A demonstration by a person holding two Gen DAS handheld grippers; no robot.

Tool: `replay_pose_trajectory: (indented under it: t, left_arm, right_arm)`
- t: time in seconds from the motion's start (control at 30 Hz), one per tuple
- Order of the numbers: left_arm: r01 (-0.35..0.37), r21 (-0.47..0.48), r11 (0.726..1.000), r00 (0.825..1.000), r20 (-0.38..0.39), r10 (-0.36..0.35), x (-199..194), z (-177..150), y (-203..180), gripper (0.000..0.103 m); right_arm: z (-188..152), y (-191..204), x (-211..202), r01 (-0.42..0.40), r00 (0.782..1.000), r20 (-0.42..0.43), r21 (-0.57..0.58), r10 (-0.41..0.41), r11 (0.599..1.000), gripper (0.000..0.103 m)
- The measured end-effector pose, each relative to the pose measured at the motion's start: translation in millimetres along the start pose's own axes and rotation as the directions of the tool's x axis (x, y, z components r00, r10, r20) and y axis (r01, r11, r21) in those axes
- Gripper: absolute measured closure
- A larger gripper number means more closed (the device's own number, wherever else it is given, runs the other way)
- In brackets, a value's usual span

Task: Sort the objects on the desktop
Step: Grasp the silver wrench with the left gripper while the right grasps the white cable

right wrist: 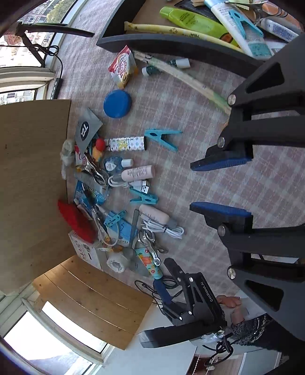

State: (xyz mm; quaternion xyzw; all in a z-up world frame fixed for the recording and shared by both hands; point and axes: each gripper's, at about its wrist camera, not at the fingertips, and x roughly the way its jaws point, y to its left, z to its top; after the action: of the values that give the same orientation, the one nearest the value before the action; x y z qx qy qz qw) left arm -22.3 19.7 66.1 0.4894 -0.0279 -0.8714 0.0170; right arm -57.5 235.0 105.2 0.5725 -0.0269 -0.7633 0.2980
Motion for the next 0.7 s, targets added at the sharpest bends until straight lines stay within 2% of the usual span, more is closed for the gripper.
replay_pose_trajectory:
  t: [0.23,0.4,0.47,0.53,0.6,0.7]
  left_arm:
    - [0.094,0.026,0.995,0.995,-0.021,-0.094,21.7,5.5,11.2,0.033]
    - [0.145,0.033,0.989,0.989,-0.038,-0.144,37.5,9.1,12.1,0.045]
    - [0.161,0.036,0.986,0.986,-0.043,-0.159,42.2,9.3,12.0,0.053]
    - [0.18,0.033,0.983,0.983,-0.05,-0.178,46.3,10.3,13.1,0.054]
    - [0.195,0.03,0.98,0.98,-0.053,-0.193,48.8,11.6,13.9,0.057]
    - [0.201,0.04,0.979,0.978,-0.061,-0.199,51.8,12.3,13.5,0.068]
  right_arm:
    - [26.8,51.4,61.8,-0.042,0.996,-0.071,0.036,0.044,0.999,0.077]
    - [40.5,58.6,94.0,-0.024,0.993,-0.116,0.096,0.035,0.995,0.079]
    - [43.8,56.7,103.0,-0.012,0.991,-0.128,0.122,0.028,0.992,0.079]
    - [46.1,56.1,110.2,0.001,0.99,-0.138,0.137,0.018,0.991,0.079]
    - [47.4,56.3,115.5,0.027,0.989,-0.147,0.137,-0.007,0.99,0.079]
    - [48.6,58.6,123.7,0.072,0.984,-0.17,0.124,-0.05,0.99,0.079]
